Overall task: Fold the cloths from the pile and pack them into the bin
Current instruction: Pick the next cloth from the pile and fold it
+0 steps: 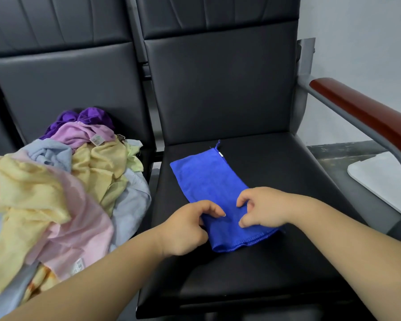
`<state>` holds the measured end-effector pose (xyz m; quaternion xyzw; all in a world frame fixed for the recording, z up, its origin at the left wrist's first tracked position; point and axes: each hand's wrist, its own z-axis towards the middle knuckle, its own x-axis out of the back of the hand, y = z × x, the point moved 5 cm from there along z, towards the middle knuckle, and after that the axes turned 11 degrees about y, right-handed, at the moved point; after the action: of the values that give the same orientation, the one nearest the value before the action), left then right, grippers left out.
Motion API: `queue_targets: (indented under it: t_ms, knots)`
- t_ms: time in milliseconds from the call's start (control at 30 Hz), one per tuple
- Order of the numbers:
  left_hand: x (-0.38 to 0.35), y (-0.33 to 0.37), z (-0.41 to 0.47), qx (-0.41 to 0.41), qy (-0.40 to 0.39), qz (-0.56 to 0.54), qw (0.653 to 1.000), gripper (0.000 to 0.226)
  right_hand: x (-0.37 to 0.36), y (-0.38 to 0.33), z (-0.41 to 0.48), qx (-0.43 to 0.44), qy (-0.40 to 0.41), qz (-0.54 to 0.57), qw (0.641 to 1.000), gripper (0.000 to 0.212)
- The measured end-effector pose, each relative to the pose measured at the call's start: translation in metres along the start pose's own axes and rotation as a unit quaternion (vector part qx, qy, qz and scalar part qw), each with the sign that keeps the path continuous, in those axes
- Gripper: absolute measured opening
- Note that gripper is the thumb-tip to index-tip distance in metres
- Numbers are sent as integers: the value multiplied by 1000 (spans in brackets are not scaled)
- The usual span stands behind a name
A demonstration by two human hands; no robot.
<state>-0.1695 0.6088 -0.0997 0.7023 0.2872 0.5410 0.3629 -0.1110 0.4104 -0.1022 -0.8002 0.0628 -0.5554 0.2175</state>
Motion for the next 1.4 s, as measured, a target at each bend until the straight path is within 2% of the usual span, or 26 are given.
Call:
queue_targets:
  t_ms: [67, 133, 267, 333, 400, 467, 500, 600, 633, 700, 733, 767, 833, 933, 1067, 1200, 1300, 1400]
  knots:
    - [3, 1, -3, -15, 18, 60, 998, 49, 2, -2, -6, -6, -28, 13, 1000, 65]
    - [7, 2, -4, -20, 66, 85, 994, 34, 4, -5, -12, -2, -53, 6, 999, 74]
    - [17, 2, -1, -31, 129, 29, 991, 9, -1, -13, -20, 6, -58, -43, 997, 86]
    - [24, -3, 2, -11, 131, 17, 991, 11, -7, -15, -20, 13, -29, -63, 998, 68]
    - [29, -6, 3, 14, 129, 8, 992, 9, -6, -16, -16, 18, 30, -66, 997, 34]
    - [34, -6, 4, 35, 135, -1, 990, 10, 0, -14, -11, 0, 81, -19, 997, 8]
    - [37, -5, 3, 55, 137, -14, 989, 11, 2, -13, -9, -17, 85, 24, 996, 4]
    - [44, -7, -1, 146, 112, -97, 978, 13, 4, -9, -11, -78, 27, 186, 979, 23]
    - [45, -9, -3, 185, 93, -128, 970, 11, 5, -9, -14, -97, 2, 234, 968, 23]
    - [46, -14, -9, 250, 41, -161, 954, 9, 8, -11, -20, -124, -43, 316, 940, 11]
    - [48, -15, -11, 272, 16, -164, 948, 7, 11, -12, -21, -124, -55, 353, 926, 14]
    - [49, -17, -12, 287, -4, -167, 943, 3, 14, -12, -20, -123, -58, 385, 913, 20]
    - [53, -18, -10, 303, -16, -176, 936, 3, 19, -12, -15, -120, -35, 436, 891, 16]
    - [58, -22, -3, 311, 23, -184, 932, 5, 24, -12, -2, -120, 38, 498, 858, 12]
    - [69, -34, 11, 307, 124, -208, 921, 11, 29, -14, 22, -122, 119, 523, 835, 26]
    - [75, -45, 27, 301, 191, -212, 910, 10, 24, -18, 48, -118, 158, 501, 842, 27]
    - [77, -54, 40, 286, 234, -188, 910, 6, 16, -19, 65, -114, 188, 457, 862, 42]
    - [86, -59, 47, 209, 310, -6, 928, 18, 20, -15, 67, -99, 237, 280, 925, 51]
